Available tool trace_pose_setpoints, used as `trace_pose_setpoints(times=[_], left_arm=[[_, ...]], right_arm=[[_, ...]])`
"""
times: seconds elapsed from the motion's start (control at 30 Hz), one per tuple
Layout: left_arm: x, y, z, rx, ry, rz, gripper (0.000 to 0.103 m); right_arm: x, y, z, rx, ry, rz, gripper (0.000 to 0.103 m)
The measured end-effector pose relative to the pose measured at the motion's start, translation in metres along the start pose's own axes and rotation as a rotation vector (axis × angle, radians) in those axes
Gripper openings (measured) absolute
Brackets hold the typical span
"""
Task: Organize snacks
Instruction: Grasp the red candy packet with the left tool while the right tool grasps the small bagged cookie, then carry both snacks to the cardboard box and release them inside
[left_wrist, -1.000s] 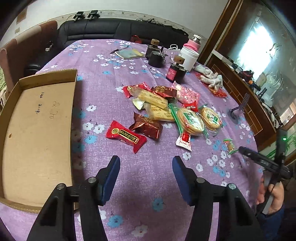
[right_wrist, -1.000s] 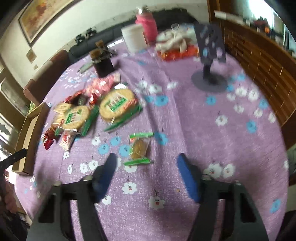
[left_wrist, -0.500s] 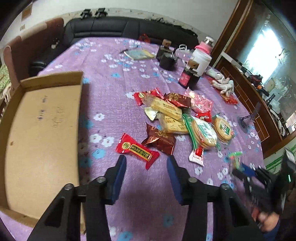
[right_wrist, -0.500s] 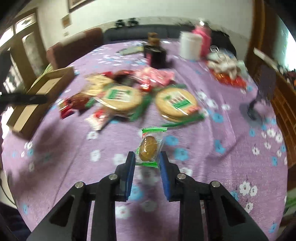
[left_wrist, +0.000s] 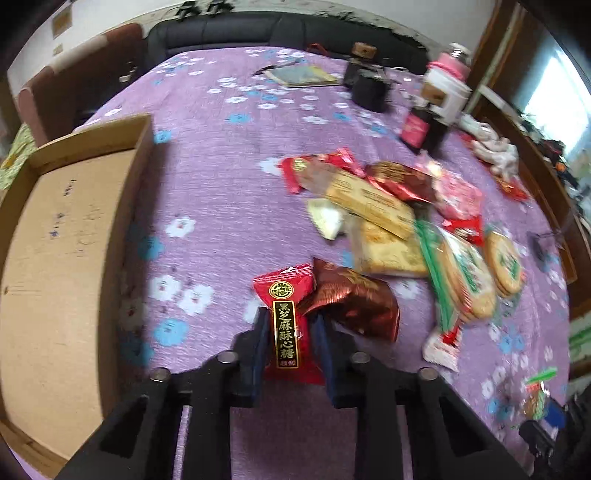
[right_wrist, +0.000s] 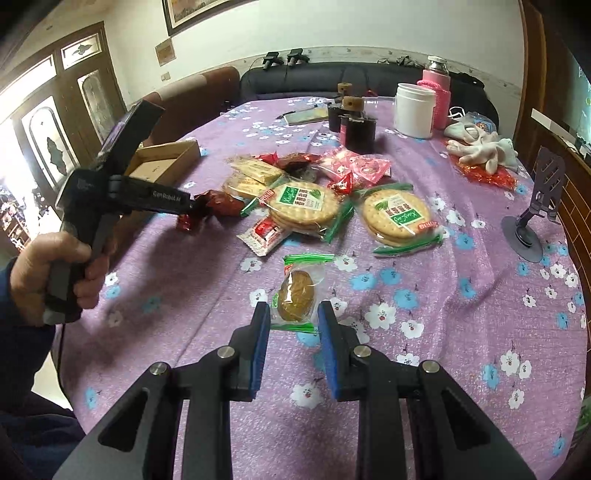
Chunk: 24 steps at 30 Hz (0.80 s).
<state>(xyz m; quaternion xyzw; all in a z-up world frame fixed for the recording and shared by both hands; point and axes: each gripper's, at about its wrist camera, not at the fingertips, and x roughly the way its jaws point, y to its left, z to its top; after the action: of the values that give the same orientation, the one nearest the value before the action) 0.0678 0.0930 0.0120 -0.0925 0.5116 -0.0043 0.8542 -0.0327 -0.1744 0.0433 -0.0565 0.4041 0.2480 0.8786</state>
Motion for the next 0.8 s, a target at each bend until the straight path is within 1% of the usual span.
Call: trace_pose_setpoints(times=[0.07, 0.1, 0.13, 0.2, 0.3, 0.4, 0.53, 0.63, 0.8], left_arm=[[-0.007, -0.004, -0.01, 0.039, -0.006, -0.034, 0.018], [-0.014, -0.006, -0.019, 0.057, -0.022, -0.045, 0.018], [-0.019, -0.007, -0.023, 0.06, -0.031, -0.049, 0.018], [-0.036, -0.004, -0.034, 0.064, -0.054, -0.096, 0.018], [-0.06, -0.001, -0.042, 0.076, -0.098, -0.112, 0.018], [-0.086, 0.009, -0.043, 0.059, -0.147, -0.135, 0.018], [-0.11, 0.031, -0.041, 0.026, -0.201, -0.128, 0.018], [-0.125, 0.051, -0.041, 0.001, -0.238, -0.104, 0.018], [-0.136, 0.089, -0.04, -0.053, -0.266, -0.061, 0.018]], right_arm=[[-0.003, 0.001, 0.0, 0.005, -0.006, 0.015, 0.026], [-0.005, 0.002, 0.0, 0.006, -0.009, 0.022, 0.026], [-0.006, 0.003, 0.001, 0.004, -0.01, 0.027, 0.026], [-0.008, 0.005, 0.003, 0.0, -0.01, 0.033, 0.026], [-0.011, 0.013, 0.008, -0.015, -0.014, 0.052, 0.026], [-0.015, 0.026, 0.018, -0.048, -0.025, 0.072, 0.026], [-0.018, 0.048, 0.035, -0.085, -0.042, 0.114, 0.026], [-0.016, 0.066, 0.049, -0.107, -0.044, 0.152, 0.026], [-0.009, 0.1, 0.071, -0.149, -0.052, 0.215, 0.026]])
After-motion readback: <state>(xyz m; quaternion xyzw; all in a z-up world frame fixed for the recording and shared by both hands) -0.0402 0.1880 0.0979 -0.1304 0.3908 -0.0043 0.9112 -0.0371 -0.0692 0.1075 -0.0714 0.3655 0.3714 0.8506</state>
